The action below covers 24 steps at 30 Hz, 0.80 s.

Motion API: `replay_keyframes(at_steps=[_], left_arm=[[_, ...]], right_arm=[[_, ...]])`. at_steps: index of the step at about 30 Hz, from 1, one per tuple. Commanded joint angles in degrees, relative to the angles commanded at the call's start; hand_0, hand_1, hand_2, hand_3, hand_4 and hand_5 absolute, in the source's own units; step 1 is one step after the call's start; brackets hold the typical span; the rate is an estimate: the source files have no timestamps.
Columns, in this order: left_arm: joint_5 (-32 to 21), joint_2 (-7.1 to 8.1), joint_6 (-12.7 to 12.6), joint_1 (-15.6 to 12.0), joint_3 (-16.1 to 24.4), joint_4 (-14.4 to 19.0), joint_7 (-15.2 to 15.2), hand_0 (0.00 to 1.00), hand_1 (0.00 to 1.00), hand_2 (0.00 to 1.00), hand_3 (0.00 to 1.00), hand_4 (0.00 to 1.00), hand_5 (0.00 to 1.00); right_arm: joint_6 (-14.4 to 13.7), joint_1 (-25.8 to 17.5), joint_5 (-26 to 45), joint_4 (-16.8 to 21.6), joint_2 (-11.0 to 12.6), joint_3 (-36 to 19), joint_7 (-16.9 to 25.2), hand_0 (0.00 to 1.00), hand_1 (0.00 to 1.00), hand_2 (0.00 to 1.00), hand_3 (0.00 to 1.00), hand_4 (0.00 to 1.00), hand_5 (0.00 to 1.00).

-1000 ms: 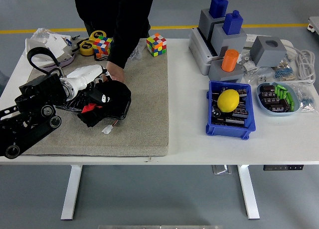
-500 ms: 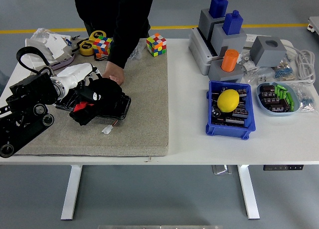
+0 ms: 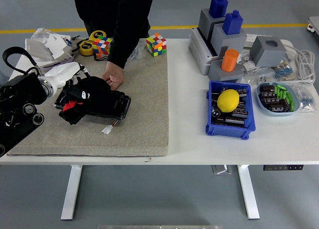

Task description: Pick the rag up,wipe the panel,place it on the desk

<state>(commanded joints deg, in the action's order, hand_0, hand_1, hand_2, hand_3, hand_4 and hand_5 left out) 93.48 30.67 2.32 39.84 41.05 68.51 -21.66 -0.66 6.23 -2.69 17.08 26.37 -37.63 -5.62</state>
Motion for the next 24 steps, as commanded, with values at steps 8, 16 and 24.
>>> replay_keyframes(at_steps=[8, 16, 24], left_arm=[[0.2, 1.47, 0.0, -0.1, 1.2, -0.4, 0.3, 0.265, 0.181, 0.377, 0.588, 0.695, 0.082], [0.2, 2.76, -0.1, -0.4, 1.5, -1.4, 0.7, 0.265, 0.180, 0.377, 0.588, 0.694, 0.083], [1.0, 3.45, -0.3, -1.1, 2.8, -2.6, 1.1, 0.265, 0.180, 0.377, 0.589, 0.694, 0.083]], right_arm=[[0.1, -0.1, -0.1, 0.0, 0.0, 0.0, -0.1, 0.734, 0.675, 0.684, 0.616, 0.998, 0.558], [0.1, -0.1, -0.1, -0.1, -0.1, -0.1, -0.2, 0.734, 0.675, 0.684, 0.617, 0.998, 0.559], [0.1, -0.2, -0.1, 0.0, -0.2, -0.1, -0.3, 0.734, 0.676, 0.684, 0.618, 0.998, 0.560]])
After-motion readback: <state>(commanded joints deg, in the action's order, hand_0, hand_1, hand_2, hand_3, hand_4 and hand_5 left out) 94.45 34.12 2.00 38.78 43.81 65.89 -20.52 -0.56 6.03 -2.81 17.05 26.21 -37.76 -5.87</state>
